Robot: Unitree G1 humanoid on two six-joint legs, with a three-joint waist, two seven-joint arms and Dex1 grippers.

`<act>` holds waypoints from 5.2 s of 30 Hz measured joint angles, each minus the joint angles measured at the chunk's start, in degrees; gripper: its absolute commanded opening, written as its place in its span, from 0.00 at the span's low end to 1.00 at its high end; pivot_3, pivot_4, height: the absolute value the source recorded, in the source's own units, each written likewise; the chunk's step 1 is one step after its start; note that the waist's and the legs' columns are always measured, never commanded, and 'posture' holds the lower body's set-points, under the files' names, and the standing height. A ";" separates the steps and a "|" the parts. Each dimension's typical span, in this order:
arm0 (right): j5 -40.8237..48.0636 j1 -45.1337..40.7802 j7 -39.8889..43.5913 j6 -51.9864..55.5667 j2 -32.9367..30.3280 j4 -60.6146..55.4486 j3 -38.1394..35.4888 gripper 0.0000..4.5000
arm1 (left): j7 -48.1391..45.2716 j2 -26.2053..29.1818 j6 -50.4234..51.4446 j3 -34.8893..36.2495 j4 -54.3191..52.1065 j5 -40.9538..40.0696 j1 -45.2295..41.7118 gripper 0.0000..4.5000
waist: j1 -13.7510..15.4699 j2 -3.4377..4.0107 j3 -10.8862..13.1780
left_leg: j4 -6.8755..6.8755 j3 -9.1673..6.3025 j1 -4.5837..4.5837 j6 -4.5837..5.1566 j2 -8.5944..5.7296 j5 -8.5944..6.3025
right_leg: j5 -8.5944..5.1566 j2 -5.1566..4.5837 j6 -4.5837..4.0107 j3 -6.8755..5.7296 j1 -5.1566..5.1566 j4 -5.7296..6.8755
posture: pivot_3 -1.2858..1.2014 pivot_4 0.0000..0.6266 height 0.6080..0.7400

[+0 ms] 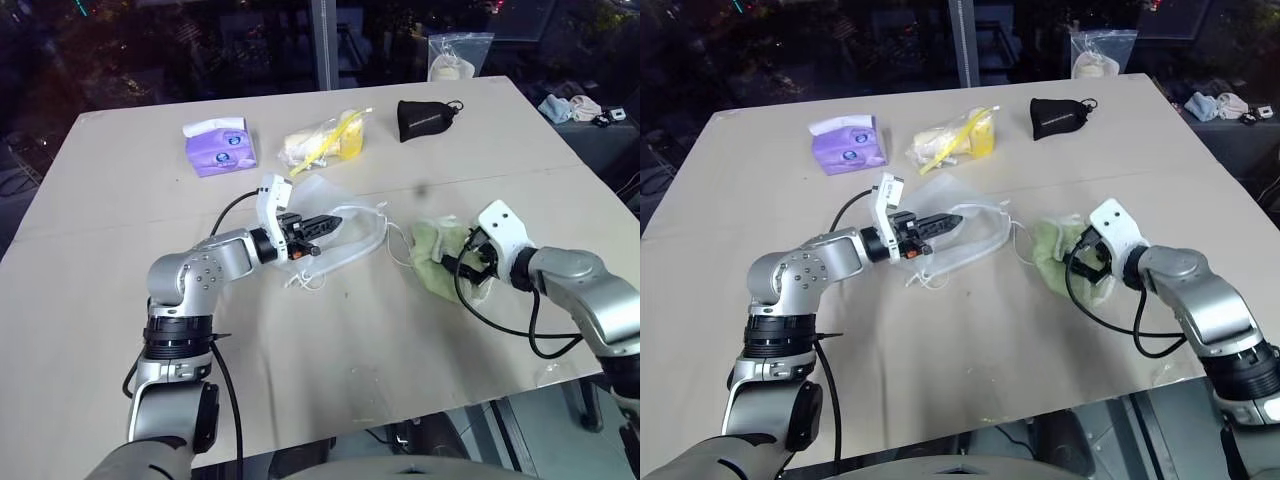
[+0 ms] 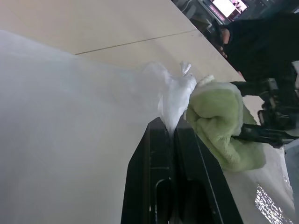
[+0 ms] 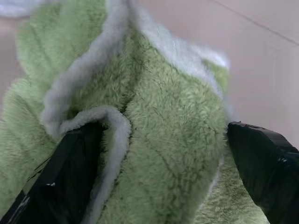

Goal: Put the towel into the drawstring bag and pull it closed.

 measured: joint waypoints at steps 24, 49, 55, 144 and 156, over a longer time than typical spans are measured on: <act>1.05 0.91 20.86 -6.33 5.45 14.76 -2.22 0.09 | 0.78 -2.71 -1.44 -0.82 -1.71 -0.09 1.93 0.00 | -0.25 -0.75 -0.65 | -0.38 -0.35 1.36 0.28 0.16 -0.17 | -0.07 0.14 0.08 -0.35 1.63 -0.68 | 0.52 0.24 1.00; -10.14 -11.05 -3.09 -23.24 35.57 29.35 5.92 0.04 | -0.31 -3.12 -0.16 -2.84 -2.62 -0.23 -1.17 0.00 | -1.11 0.24 0.17 | -0.86 -0.14 1.06 -0.04 0.08 0.01 | 0.01 0.08 -0.01 -0.02 0.91 -0.64 | 0.52 0.24 1.00; 5.72 -11.23 -2.17 -11.74 40.08 31.33 -9.51 0.04 | -2.96 1.77 0.09 -2.99 -6.28 -0.34 3.54 0.00 | -1.24 0.32 0.23 | -0.87 -0.28 1.01 0.00 0.07 0.00 | 0.01 0.08 -0.04 -0.11 0.91 -0.58 | 0.52 0.24 1.00; -0.95 6.35 -12.30 -3.79 16.03 -10.27 -3.45 0.99 | -15.81 7.39 -8.95 -6.20 7.11 3.00 -8.80 0.00 | -1.26 0.26 0.20 | -0.03 -0.08 -0.81 -0.04 -0.12 0.02 | 0.03 -0.03 0.01 0.06 -0.96 0.16 | 0.52 0.24 1.00; -10.60 0.52 -13.85 -11.45 20.96 3.76 1.03 0.28 | -19.15 7.44 -13.06 -8.37 7.35 8.39 -9.61 0.00 | -1.46 0.26 0.19 | -0.02 -0.06 -0.81 -0.03 -0.11 0.02 | 0.03 -0.03 0.00 0.09 -0.96 0.17 | 0.52 0.24 1.00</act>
